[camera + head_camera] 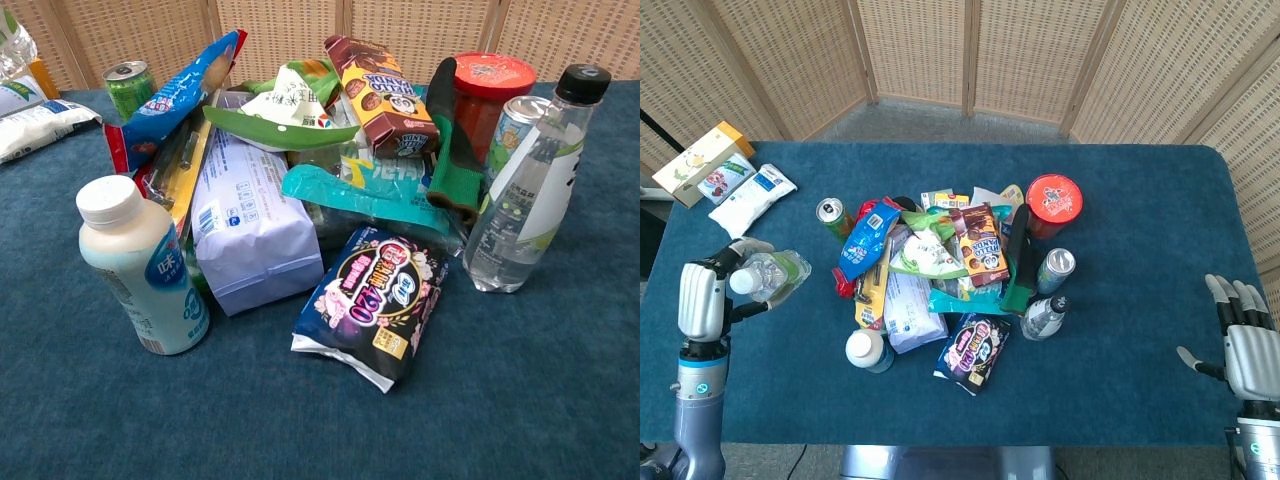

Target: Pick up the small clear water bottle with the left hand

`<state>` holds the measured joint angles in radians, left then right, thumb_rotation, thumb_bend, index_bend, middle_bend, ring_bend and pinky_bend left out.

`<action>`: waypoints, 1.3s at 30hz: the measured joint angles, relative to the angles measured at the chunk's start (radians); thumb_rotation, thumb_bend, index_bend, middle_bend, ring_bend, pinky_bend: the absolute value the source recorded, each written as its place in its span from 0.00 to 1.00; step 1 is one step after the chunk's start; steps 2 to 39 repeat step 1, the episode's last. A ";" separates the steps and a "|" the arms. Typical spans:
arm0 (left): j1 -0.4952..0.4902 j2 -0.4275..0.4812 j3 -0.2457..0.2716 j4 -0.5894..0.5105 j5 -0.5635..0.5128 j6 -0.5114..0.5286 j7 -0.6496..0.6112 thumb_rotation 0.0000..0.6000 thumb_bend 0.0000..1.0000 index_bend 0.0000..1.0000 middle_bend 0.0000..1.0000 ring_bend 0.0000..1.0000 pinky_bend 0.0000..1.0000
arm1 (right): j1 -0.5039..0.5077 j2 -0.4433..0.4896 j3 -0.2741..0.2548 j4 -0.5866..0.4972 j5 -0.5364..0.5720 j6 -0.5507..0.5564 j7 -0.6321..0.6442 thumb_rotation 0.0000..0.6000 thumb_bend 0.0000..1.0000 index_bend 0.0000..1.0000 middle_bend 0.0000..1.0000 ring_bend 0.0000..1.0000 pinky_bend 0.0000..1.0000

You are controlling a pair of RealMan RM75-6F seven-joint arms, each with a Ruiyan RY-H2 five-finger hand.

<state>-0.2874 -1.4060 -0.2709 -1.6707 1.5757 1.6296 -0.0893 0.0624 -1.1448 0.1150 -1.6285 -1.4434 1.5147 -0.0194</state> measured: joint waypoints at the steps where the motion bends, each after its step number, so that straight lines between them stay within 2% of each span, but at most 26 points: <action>1: -0.002 0.002 -0.002 -0.004 0.001 0.001 0.003 1.00 0.00 0.81 0.84 0.82 0.78 | 0.000 0.000 0.000 0.000 0.000 0.000 0.001 1.00 0.00 0.00 0.00 0.00 0.00; 39: -0.002 0.002 -0.002 -0.004 0.001 0.001 0.003 1.00 0.00 0.81 0.84 0.82 0.78 | 0.000 0.000 0.000 0.000 0.000 0.000 0.001 1.00 0.00 0.00 0.00 0.00 0.00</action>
